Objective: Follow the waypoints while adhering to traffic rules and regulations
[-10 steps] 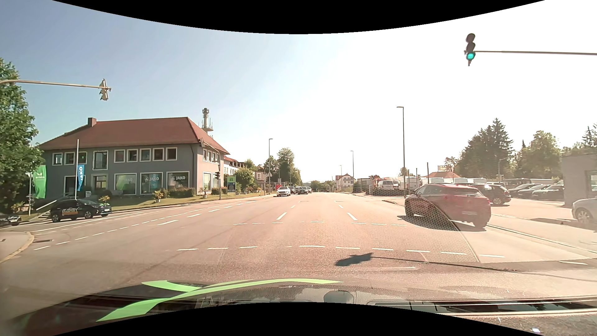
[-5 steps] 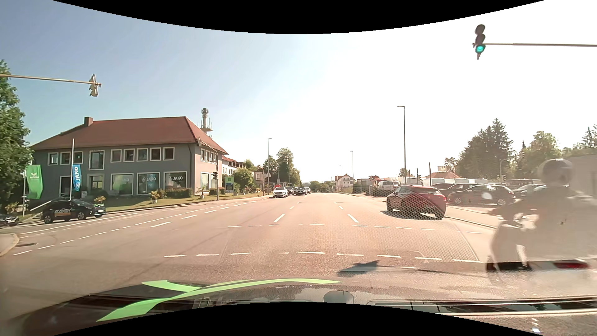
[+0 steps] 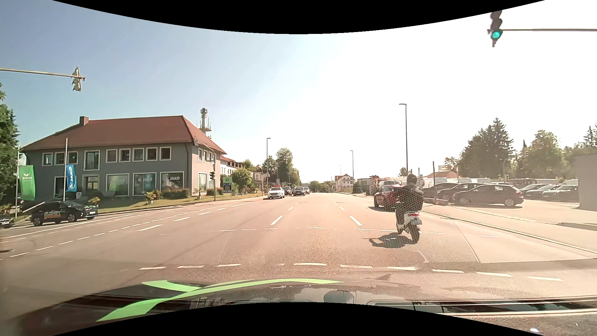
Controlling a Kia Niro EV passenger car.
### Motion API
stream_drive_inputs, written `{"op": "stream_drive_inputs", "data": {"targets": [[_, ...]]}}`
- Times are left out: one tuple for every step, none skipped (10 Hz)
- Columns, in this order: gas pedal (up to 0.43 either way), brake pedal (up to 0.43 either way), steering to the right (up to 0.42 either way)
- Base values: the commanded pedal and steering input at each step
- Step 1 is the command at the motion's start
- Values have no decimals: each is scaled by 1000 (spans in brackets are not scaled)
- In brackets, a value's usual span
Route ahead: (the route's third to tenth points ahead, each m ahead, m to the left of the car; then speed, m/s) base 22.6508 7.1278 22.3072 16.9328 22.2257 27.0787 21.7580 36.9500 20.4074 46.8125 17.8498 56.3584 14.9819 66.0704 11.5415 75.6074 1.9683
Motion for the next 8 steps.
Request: {"op": "stream_drive_inputs", "data": {"targets": [[209,0,-25],[209,0,-25],[209,0,-25],[209,0,-25],[209,0,-24],[209,0,-23],[209,0,-23],[209,0,-22]]}}
